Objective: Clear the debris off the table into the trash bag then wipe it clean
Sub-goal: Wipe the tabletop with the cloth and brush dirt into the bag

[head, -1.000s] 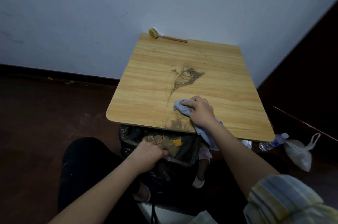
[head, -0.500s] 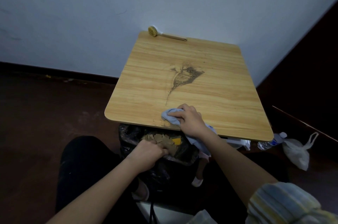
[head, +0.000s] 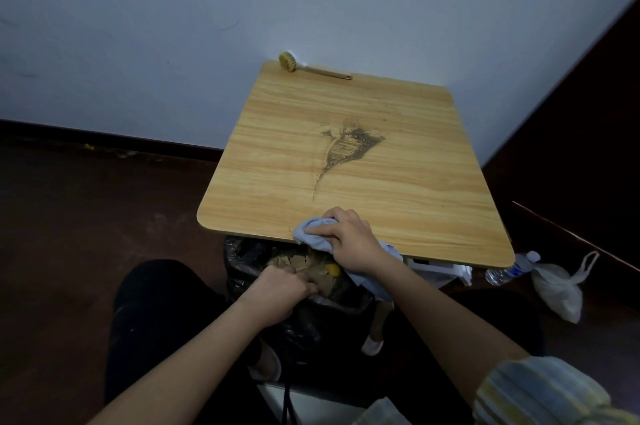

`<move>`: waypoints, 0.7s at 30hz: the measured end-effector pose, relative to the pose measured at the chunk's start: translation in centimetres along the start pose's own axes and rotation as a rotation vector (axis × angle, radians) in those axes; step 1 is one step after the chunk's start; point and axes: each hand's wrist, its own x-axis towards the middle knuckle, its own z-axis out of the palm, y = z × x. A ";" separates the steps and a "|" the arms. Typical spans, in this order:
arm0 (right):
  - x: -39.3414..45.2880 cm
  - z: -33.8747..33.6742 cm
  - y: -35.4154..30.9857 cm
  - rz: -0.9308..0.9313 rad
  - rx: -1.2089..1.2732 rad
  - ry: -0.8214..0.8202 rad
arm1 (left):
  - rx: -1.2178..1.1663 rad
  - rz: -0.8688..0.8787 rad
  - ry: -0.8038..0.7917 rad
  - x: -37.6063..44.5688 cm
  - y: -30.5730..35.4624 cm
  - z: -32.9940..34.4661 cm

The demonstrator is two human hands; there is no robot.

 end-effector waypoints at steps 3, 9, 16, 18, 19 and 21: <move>-0.4 0.2 -0.2 -0.018 0.000 -0.003 | 0.009 0.000 -0.004 0.0 0.0 0.1; -0.5 -0.6 0.2 -0.075 -0.006 0.006 | -0.007 0.009 0.017 0.0 -0.1 -0.1; 1.2 -2.4 3.9 0.294 0.038 0.276 | -0.020 0.004 -0.003 0.0 -0.2 0.0; 1.1 -1.7 4.6 0.337 0.001 0.180 | -0.020 0.004 0.004 0.0 -0.1 0.1; 1.0 -1.2 4.7 0.335 -0.026 0.160 | -0.019 0.005 0.005 0.0 -0.1 0.2; 0.9 -0.5 4.5 0.315 -0.046 0.163 | -0.019 0.006 0.003 0.1 -0.2 0.3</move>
